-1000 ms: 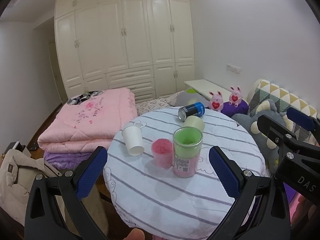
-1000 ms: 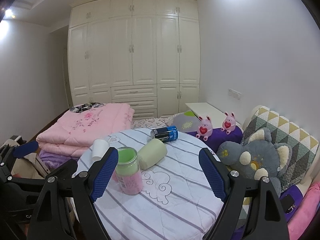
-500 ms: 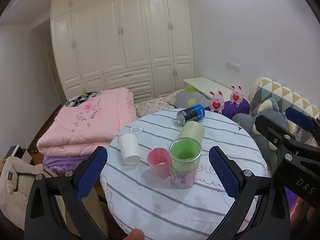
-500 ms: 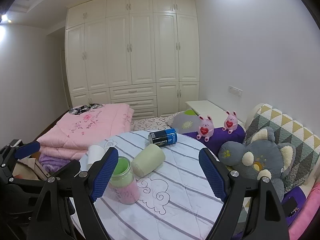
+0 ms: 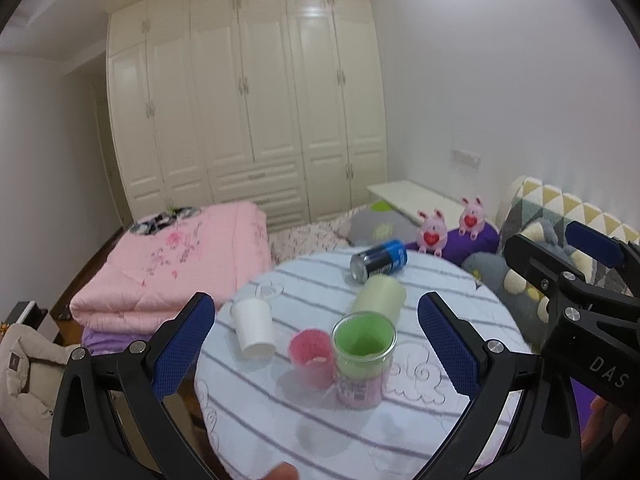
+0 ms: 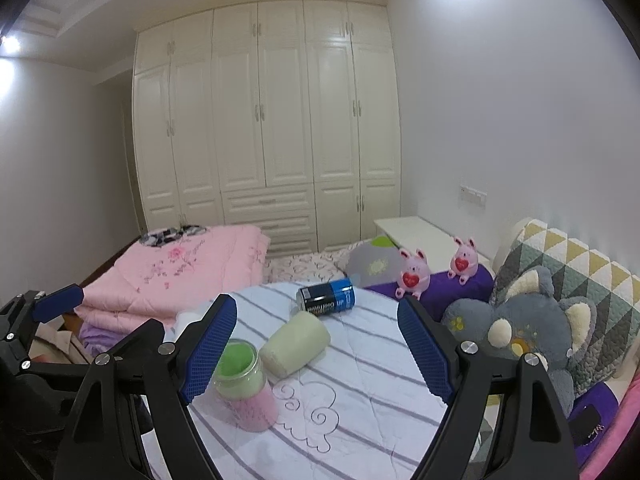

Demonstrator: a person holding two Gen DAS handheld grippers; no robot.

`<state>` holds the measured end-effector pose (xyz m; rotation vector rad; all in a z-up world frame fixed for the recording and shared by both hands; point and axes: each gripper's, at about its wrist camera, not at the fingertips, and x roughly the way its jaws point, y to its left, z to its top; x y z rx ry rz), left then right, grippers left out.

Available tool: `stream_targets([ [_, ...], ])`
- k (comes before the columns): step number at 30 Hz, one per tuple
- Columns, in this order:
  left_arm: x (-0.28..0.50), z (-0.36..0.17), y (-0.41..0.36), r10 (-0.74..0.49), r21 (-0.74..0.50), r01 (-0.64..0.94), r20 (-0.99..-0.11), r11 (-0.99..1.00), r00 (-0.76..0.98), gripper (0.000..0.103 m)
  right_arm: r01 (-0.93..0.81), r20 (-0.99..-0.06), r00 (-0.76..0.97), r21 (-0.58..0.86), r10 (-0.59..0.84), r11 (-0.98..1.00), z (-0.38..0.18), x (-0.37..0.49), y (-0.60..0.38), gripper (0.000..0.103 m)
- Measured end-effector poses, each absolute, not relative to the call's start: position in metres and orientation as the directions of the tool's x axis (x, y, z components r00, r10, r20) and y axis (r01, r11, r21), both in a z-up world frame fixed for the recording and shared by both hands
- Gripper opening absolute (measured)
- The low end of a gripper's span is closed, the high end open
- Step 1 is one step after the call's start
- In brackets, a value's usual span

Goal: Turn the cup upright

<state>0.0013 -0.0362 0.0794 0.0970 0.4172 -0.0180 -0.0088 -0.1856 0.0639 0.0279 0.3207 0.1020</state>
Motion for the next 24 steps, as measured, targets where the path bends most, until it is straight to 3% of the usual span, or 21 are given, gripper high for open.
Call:
stream_targets([
  [7,0.000,0.080,-0.042,-0.007,0.092,0.043,-0.358,0.995,0.934,0.103,-0.091,-0.239,0.967,0.013,0.091,0.996,0.066,-0.016,-0.183,0.084],
  [24,-0.001,0.077,-0.047,0.019,0.123,0.023,-0.335,0.992,0.942,0.103,-0.089,-0.255,0.963,0.013,0.089,0.996,0.064,-0.015,-0.184,0.084],
])
